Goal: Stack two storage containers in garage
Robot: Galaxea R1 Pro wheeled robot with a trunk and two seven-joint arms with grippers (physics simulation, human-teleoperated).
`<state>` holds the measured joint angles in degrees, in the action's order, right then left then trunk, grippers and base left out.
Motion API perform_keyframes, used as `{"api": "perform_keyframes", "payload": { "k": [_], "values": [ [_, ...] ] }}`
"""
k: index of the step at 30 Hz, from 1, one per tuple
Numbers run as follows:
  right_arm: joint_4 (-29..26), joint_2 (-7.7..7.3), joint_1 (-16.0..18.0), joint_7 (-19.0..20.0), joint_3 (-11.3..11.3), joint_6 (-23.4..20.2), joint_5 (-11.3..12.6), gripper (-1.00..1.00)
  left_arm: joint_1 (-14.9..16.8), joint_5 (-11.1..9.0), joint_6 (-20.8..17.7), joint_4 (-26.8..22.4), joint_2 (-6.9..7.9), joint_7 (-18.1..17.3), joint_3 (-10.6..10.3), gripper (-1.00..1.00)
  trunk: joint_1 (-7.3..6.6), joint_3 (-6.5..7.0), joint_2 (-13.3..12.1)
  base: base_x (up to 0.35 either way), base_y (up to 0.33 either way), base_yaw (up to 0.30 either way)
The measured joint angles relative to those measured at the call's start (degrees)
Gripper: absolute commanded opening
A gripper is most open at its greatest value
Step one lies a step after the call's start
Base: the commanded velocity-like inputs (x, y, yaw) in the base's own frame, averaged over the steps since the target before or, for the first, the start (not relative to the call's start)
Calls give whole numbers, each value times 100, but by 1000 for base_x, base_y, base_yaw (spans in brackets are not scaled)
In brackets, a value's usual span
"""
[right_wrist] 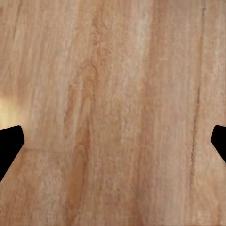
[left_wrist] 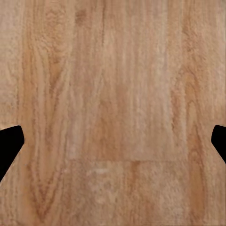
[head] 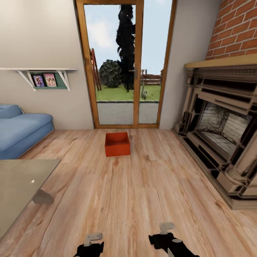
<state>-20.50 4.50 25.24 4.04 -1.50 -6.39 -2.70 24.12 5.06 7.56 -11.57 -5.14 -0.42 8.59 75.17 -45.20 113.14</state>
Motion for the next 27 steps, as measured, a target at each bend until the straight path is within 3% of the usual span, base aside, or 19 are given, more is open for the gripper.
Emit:
{"api": "perform_keyframes", "payload": {
  "k": [7, 27],
  "values": [
    [-1, -11, -1, -7, 5, -1, 0, 100, 1, -5, -3, 1, 0, -5, 0, 100, 0, 6, 0, 345, 0, 151],
    [-3, -3, -1, -57, 29, -7, 48, 100, 1, -5, -4, 2, -1, -8, 0, 100, 0, 7, 0, 345, -25, 9]
  ]
}}
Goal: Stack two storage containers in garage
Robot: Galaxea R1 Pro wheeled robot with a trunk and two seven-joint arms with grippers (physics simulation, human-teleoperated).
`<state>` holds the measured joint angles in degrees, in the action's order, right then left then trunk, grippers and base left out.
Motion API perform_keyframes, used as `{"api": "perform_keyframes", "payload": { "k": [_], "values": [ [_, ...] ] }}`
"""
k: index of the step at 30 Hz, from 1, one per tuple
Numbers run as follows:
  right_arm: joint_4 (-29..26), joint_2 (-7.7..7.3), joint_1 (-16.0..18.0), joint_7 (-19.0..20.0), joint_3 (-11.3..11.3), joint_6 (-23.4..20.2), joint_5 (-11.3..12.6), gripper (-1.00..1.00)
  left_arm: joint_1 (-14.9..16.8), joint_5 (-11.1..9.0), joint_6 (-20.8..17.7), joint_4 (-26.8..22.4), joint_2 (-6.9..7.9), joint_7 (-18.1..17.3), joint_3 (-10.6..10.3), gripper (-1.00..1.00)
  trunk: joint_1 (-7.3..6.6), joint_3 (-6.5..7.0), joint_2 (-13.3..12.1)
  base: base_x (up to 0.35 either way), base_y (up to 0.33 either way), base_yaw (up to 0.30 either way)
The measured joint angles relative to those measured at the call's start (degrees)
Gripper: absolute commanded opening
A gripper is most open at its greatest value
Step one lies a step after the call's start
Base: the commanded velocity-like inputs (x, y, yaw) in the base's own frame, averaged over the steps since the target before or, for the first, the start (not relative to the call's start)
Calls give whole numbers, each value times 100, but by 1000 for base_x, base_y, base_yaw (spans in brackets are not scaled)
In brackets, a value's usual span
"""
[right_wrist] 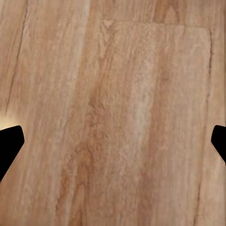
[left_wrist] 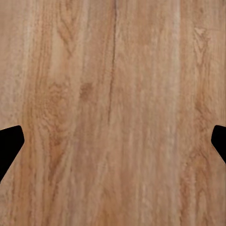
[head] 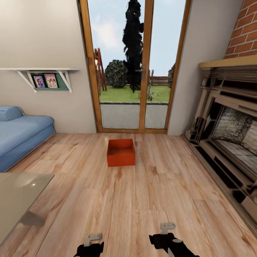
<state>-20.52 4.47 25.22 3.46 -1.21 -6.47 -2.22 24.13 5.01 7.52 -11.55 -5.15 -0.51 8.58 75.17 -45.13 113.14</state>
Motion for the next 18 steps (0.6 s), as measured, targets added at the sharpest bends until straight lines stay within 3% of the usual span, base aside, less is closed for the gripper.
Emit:
{"api": "perform_keyframes", "payload": {
  "k": [11, 18],
  "values": [
    [5, 22, 0, -87, -33, -69, -15, 100, 0, 0, -33, 0, -4, -52, 5, 100, 0, 0, 0, 345, -96, 0],
    [22, 52, 0, -623, -46, -66, -19, 100, 0, 5, -52, 0, -6, -55, 6, 100, 0, 0, 0, 345, -97, 0]
  ]
}}
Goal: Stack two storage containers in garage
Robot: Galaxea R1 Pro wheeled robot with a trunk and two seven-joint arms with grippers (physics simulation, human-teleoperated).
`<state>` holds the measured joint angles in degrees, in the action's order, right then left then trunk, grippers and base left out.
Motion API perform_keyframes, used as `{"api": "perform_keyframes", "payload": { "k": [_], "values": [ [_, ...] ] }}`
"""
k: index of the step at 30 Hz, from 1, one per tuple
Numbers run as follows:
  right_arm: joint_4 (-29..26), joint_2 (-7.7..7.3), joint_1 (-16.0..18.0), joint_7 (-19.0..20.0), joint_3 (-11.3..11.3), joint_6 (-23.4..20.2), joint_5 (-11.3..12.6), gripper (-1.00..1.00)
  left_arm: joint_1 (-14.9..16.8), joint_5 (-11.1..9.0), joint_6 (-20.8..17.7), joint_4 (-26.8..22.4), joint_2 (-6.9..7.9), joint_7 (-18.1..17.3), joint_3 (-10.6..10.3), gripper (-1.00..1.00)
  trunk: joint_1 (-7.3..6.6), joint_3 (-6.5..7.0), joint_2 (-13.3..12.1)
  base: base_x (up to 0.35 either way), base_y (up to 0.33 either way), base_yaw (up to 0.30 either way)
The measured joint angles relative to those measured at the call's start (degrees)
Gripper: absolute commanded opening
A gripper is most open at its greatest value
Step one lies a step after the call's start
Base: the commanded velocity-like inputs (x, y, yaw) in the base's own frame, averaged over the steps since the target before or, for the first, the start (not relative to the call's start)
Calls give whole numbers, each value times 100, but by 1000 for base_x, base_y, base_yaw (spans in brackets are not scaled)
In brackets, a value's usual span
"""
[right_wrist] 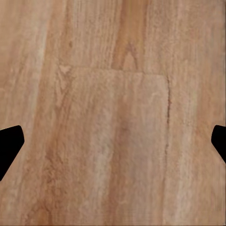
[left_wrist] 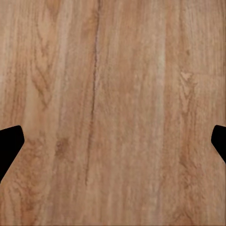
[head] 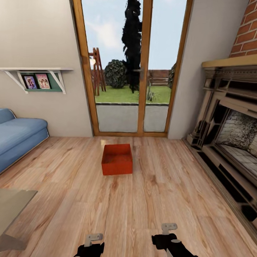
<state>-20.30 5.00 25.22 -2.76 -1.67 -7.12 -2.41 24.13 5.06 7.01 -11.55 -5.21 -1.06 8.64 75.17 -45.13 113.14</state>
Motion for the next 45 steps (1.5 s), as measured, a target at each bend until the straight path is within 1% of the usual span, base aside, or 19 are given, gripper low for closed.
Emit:
{"api": "perform_keyframes", "payload": {
  "k": [10, 27, 34, 45],
  "values": [
    [58, 5, 0, -126, 16, 54, 14, 100, 0, -13, 58, 0, 11, 2, 13, 100, 0, 0, 0, 345, -97, 0],
    [199, -6, 0, -120, 23, 59, 0, 100, 0, -16, 66, 0, 6, 9, 11, 100, 0, 0, 0, 345, -77, 0],
    [205, -13, 0, -112, 24, 59, -5, 100, 0, -14, 71, -1, 8, 10, 11, 100, 0, 0, 0, 343, 12, 10],
    [207, -15, 0, -110, 24, 60, -14, 100, -1, -13, 71, -2, 6, 10, 11, 100, 1, -10, 0, 305, 130, 83]
  ]
}}
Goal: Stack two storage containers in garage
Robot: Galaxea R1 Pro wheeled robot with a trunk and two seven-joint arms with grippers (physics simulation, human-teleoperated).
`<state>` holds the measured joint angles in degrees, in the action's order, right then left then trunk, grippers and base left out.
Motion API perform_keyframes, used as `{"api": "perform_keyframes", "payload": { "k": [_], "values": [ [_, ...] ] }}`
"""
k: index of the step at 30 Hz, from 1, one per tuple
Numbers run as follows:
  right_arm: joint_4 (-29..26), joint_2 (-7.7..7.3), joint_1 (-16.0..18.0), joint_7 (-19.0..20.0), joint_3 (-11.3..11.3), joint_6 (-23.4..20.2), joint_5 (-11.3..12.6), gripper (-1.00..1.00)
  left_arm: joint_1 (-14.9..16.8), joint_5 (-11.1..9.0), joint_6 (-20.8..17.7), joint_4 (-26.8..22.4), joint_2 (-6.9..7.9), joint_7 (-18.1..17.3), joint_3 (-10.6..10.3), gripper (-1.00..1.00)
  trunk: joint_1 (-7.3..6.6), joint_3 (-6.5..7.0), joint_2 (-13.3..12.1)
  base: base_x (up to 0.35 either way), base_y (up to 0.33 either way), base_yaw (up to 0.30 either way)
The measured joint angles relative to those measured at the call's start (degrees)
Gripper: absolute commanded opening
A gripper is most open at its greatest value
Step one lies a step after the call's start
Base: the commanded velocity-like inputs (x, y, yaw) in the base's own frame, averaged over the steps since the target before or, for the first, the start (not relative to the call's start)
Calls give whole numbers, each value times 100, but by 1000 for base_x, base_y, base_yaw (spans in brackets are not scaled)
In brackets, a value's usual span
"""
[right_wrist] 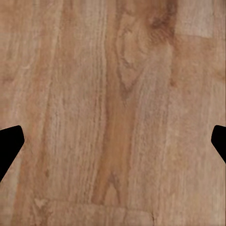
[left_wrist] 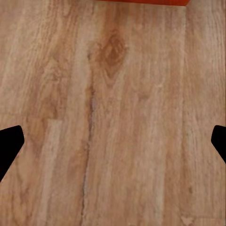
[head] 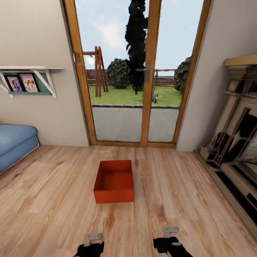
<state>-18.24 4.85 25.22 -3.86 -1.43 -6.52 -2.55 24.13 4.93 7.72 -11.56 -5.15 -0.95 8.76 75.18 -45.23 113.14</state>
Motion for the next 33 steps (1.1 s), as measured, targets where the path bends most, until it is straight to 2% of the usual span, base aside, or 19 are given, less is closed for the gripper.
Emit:
{"api": "perform_keyframes", "payload": {
  "k": [10, 24, 33],
  "values": [
    [-1, -20, 0, 17, -7, 8, -8, 100, 0, -3, 6, 1, 0, 0, 0, 100, 0, -7, 0, 284, 150, 16],
    [1, -26, 0, 21, -2, 8, -8, 100, 0, -8, 9, 1, 0, 0, 0, 100, -1, -7, 0, 328, 21, 0],
    [-1, -33, 0, 20, 0, 8, -8, 100, 0, -8, 9, 1, 0, 0, 0, 100, 0, -7, 0, 320, 103, 0]
  ]
}}
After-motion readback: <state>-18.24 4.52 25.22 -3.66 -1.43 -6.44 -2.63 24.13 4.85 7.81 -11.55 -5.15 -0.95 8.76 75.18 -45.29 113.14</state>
